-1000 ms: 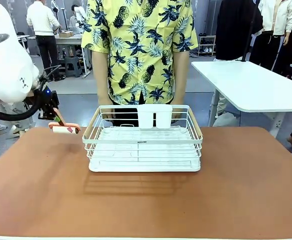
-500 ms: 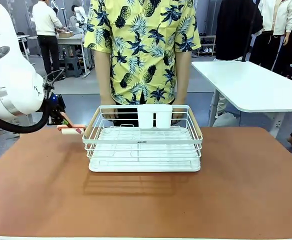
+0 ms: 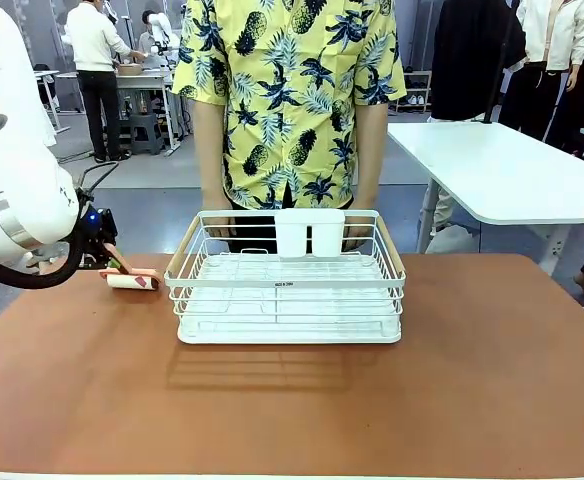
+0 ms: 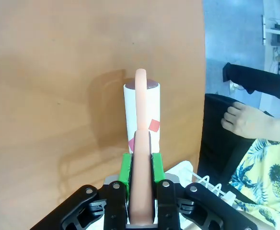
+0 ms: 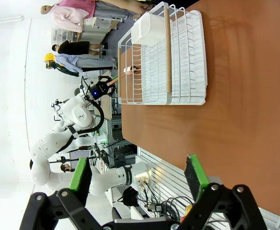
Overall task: Clean the table.
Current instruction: Place the Lint Roller down when the Dish drying rack is positioned in the middle of the table.
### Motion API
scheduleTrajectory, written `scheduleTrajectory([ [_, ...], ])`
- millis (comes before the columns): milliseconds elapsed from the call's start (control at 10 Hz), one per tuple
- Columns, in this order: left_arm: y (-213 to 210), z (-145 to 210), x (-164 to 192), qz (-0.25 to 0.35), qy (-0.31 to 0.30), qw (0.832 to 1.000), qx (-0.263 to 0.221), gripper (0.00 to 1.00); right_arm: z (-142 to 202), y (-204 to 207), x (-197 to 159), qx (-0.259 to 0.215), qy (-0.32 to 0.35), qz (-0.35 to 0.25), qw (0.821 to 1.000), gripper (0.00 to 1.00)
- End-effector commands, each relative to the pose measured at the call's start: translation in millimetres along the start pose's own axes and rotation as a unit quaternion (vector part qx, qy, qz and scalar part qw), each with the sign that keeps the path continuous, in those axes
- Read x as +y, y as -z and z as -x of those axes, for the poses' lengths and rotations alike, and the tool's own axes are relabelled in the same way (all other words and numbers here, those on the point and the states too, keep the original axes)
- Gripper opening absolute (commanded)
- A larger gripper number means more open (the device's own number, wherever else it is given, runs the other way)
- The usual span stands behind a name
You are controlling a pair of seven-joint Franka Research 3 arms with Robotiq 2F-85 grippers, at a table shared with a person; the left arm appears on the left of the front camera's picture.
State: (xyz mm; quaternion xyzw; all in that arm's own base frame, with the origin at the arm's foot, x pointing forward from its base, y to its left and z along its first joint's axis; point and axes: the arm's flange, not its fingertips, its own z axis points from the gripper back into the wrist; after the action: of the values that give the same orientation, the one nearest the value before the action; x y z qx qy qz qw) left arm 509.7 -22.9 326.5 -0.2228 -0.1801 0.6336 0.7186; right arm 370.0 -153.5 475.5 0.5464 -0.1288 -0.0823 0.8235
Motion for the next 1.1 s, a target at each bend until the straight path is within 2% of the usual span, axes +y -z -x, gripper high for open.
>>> scheduleTrajectory([
  [0, 5.7, -9.5, 12.0, 0.012, 0.011, 1.0, -0.006, 0.21, 1.2, -1.9, 2.0, 0.001, -0.006, -0.003, 1.0, 1.0],
  [100, 5.5, -9.5, 12.7, 0.012, 0.011, 1.0, -0.007, 0.21, 1.2, -1.9, 2.0, 0.001, -0.006, -0.003, 1.0, 1.0],
  [300, 0.8, -7.8, 11.4, 0.009, 0.01, 1.0, -0.008, 0.37, 1.2, -1.9, 2.0, 0.001, -0.006, -0.003, 1.0, 1.0],
  [500, -12.9, -1.5, 13.5, -0.021, 0.003, 1.0, 0.001, 0.53, 1.2, -1.9, 2.0, 0.001, -0.006, -0.003, 1.0, 1.0],
  [700, -37.8, -0.4, 14.9, -0.049, -0.012, 0.999, 0.0, 0.68, 1.2, -1.9, 2.0, 0.001, -0.006, -0.003, 1.0, 1.0],
  [800, -57.8, 4.7, 18.3, -0.086, 0.002, 0.996, 0.015, 0.78, 1.2, -1.9, 2.0, 0.001, -0.006, -0.003, 1.0, 1.0],
  [1000, -101.8, 11.3, 18.4, -0.095, 0.007, 0.995, -0.025, 0.93, 1.2, -1.9, 2.0, 0.001, -0.006, -0.003, 1.0, 1.0],
])
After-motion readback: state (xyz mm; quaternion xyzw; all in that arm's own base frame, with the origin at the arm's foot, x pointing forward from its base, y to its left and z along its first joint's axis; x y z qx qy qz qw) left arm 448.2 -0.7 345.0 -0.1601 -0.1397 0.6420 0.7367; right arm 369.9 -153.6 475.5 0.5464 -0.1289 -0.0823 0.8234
